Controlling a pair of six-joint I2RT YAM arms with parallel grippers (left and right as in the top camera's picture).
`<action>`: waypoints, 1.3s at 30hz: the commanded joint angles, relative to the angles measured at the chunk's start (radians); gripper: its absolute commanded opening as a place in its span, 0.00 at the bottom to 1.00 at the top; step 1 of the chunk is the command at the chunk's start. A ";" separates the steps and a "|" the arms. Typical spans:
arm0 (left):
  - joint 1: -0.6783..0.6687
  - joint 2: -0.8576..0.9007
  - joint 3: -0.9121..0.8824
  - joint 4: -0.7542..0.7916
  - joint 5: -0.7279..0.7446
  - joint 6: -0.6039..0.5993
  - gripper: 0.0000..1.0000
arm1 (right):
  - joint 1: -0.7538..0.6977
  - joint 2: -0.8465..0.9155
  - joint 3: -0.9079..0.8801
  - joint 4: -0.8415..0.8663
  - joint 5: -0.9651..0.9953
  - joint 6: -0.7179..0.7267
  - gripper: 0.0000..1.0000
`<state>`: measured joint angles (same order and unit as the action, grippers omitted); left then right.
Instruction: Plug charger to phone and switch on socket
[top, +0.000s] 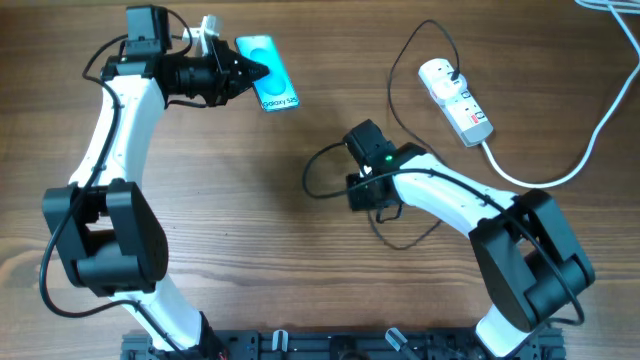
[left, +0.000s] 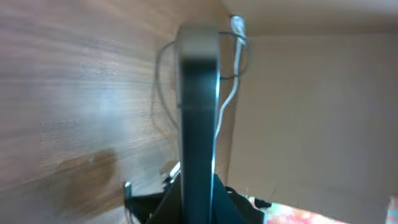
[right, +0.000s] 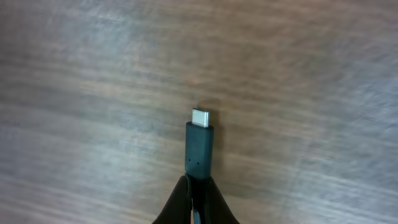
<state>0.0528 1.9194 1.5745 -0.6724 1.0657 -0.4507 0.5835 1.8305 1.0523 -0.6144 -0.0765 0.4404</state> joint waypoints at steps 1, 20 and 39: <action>-0.016 -0.028 0.004 0.061 0.253 0.140 0.04 | 0.001 -0.046 0.121 -0.081 -0.163 -0.026 0.04; -0.128 -0.028 0.004 0.187 0.440 0.200 0.04 | 0.002 -0.340 0.279 -0.007 -0.334 0.042 0.04; -0.125 -0.028 0.004 0.191 0.357 0.129 0.04 | 0.068 -0.340 0.279 -0.045 -0.101 0.060 0.05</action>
<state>-0.0769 1.9186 1.5738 -0.4885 1.3815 -0.3195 0.6514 1.4837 1.3266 -0.6685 -0.1917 0.4938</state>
